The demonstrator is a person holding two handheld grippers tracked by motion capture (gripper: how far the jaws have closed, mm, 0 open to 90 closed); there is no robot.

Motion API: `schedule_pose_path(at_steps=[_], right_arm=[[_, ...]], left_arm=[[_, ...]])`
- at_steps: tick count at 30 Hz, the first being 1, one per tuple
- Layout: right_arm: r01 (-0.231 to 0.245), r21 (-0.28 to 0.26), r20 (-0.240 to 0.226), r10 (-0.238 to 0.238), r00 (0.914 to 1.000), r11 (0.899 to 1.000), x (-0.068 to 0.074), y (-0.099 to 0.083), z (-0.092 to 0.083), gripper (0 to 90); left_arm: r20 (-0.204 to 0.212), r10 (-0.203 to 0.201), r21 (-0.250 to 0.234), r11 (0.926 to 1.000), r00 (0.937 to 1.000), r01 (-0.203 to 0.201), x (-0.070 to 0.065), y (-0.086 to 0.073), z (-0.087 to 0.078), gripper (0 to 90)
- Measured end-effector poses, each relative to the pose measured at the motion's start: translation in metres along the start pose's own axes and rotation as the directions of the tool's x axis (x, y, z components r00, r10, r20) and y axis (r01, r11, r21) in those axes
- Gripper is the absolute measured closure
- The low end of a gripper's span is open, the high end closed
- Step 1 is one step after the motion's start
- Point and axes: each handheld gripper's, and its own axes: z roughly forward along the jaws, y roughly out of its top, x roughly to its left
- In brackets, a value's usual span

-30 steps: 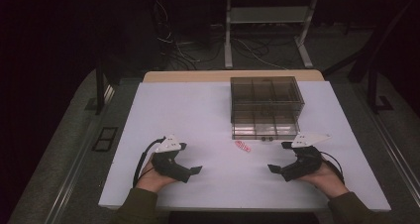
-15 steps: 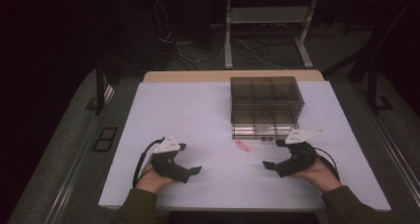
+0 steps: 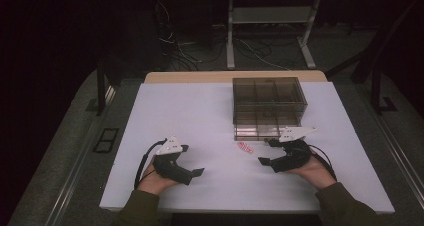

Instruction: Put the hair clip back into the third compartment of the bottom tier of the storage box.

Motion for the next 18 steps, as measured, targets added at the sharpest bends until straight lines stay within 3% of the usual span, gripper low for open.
schedule_pose_path(at_steps=[18], right_arm=[[0.007,0.013,-0.019,-0.007,0.9998,1.0,-0.002,0.017,0.024,43.7]], left_arm=[[0.002,-0.008,-0.003,1.0,1.0,0.008,0.0,-0.002,-0.001,0.0]])
